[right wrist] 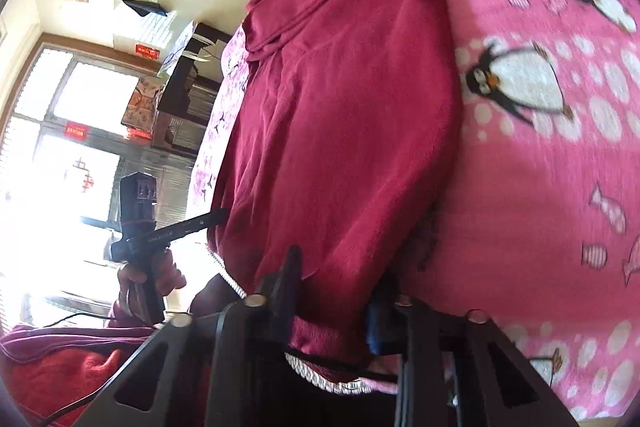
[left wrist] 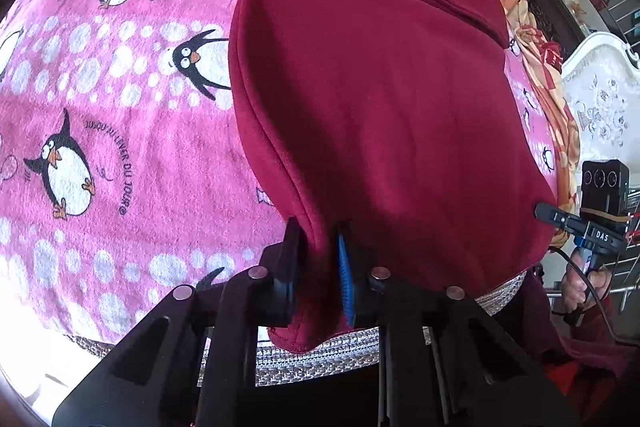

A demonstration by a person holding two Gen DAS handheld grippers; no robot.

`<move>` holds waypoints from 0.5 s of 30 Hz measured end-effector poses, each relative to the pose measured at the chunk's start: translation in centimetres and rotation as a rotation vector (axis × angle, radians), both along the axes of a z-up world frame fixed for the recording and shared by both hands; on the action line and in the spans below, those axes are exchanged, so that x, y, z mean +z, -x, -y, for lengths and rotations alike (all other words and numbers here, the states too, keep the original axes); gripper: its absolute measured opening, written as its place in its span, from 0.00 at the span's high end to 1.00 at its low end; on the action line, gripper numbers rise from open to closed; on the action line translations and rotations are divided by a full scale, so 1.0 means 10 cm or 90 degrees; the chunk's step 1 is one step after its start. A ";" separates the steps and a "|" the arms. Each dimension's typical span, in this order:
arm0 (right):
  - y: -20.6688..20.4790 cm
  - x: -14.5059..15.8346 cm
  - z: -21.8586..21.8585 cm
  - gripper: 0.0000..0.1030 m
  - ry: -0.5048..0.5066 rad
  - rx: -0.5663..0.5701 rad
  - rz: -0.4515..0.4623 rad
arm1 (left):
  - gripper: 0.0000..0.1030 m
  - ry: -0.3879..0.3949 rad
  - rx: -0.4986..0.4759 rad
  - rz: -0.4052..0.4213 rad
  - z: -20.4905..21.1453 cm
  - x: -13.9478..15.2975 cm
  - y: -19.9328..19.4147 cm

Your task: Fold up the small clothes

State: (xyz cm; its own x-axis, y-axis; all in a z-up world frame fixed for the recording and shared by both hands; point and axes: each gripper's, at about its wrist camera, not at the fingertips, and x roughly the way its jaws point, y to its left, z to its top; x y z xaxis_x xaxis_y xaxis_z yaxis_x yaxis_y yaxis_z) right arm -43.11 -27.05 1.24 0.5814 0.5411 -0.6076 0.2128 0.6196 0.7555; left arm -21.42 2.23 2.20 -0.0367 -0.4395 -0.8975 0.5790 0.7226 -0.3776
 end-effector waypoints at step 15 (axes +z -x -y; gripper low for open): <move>-0.52 0.65 0.46 0.85 0.048 -0.065 0.149 | 0.89 0.111 0.044 0.052 -0.01 0.60 -0.55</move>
State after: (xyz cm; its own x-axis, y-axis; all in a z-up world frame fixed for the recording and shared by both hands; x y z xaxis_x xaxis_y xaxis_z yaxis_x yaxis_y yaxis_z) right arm -37.91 -31.67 7.77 0.7605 0.4303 -0.4863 0.1019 0.6605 0.7439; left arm -15.91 2.36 8.19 0.0686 -0.5878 -0.8061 0.5645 0.6891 -0.4545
